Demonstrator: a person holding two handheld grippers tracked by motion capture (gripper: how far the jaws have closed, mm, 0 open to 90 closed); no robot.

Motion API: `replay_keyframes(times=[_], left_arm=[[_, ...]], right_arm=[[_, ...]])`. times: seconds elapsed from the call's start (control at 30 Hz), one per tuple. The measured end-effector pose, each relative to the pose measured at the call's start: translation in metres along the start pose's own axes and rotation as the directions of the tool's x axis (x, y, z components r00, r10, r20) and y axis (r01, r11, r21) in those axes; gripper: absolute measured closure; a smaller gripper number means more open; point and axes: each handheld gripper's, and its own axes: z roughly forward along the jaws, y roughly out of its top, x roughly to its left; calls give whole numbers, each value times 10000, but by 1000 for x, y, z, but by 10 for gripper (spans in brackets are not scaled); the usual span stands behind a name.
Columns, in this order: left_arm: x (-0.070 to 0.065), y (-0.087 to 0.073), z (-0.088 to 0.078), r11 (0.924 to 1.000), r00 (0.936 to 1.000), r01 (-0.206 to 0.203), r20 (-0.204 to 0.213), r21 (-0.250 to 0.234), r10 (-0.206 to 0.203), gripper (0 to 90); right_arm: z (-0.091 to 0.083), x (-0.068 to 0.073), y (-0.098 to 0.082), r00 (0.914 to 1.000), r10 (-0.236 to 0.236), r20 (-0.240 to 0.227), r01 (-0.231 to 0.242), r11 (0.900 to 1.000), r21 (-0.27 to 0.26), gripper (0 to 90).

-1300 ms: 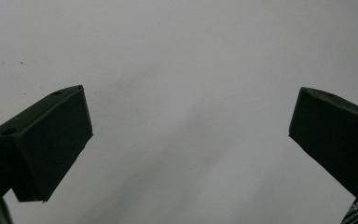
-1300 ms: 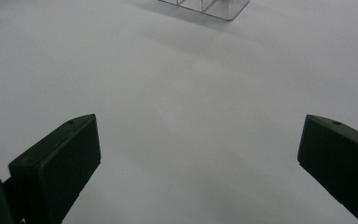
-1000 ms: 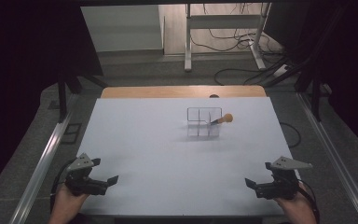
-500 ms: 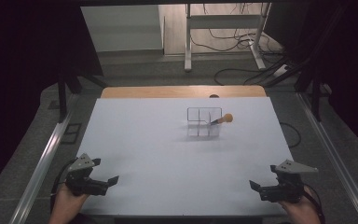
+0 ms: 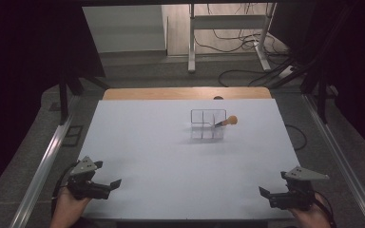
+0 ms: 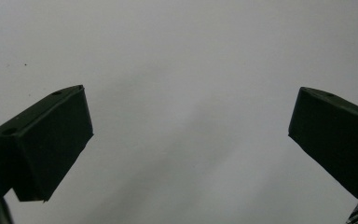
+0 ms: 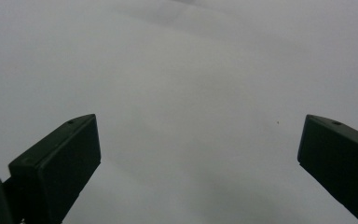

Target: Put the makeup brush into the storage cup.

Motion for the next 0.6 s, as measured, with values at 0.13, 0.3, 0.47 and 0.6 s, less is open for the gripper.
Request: replay_keyframes(times=[0.13,0.3,0.47,0.6], left_arm=[[0,0,0,10000,9999,-76,-108,8,76,0],[-1,0,0,9999,9997,-145,-199,53,146,0],[-1,-1,1,9997,9994,-194,-270,149,198,0],[-1,0,1,9997,9992,-219,-321,116,223,0]], right_arm=[[-1,-1,-3,10000,47,84,-48,10000,70,0],[-2,-2,-8,9998,111,179,-115,9997,207,0],[-2,-3,-10,9997,142,213,-151,9991,397,0],[-1,-2,-10,9998,60,182,-68,9989,459,0]])
